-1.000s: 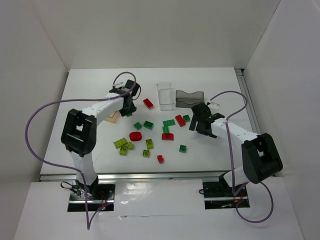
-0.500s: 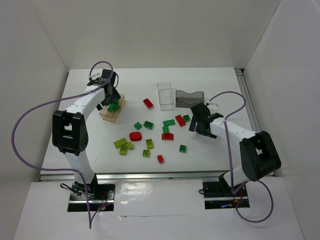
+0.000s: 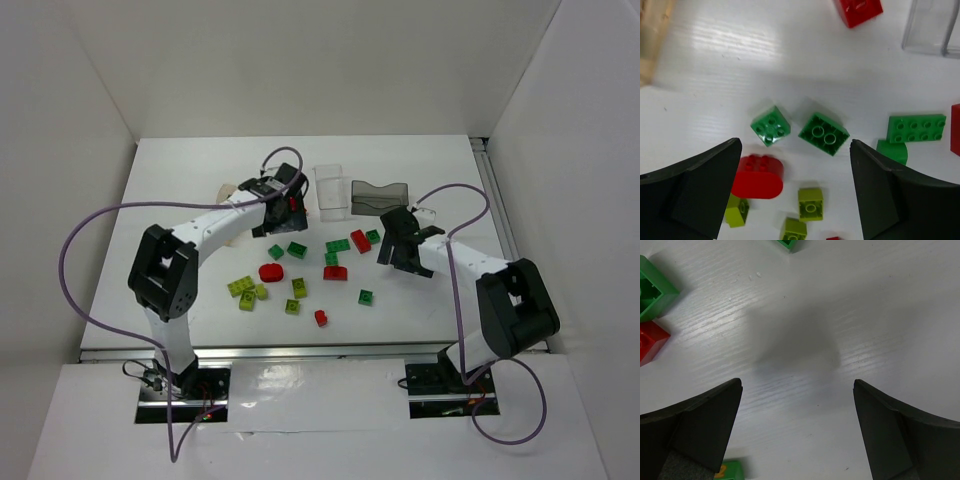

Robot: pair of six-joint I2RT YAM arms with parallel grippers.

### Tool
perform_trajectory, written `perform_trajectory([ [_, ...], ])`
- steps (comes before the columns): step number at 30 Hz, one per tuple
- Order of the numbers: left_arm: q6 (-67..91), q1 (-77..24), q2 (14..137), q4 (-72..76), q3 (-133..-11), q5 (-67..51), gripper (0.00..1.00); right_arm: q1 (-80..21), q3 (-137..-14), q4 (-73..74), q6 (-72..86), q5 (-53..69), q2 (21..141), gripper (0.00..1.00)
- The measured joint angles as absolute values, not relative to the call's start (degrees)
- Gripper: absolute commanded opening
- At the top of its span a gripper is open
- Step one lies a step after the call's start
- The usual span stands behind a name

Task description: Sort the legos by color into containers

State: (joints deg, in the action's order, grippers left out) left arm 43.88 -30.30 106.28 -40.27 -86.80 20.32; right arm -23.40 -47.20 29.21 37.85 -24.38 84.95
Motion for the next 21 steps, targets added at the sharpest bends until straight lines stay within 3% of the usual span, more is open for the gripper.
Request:
perform_trajectory([
  [3,48.1,-31.5,106.3,-40.5,-84.0,19.1,0.99,-23.4,-47.2,29.2,37.8,-24.3,85.0,1.0],
  [21,61.3,-29.2,110.4,-40.4,-78.5,20.5,0.68,-23.4,-45.3,29.6,37.8,-24.2,85.2,1.0],
])
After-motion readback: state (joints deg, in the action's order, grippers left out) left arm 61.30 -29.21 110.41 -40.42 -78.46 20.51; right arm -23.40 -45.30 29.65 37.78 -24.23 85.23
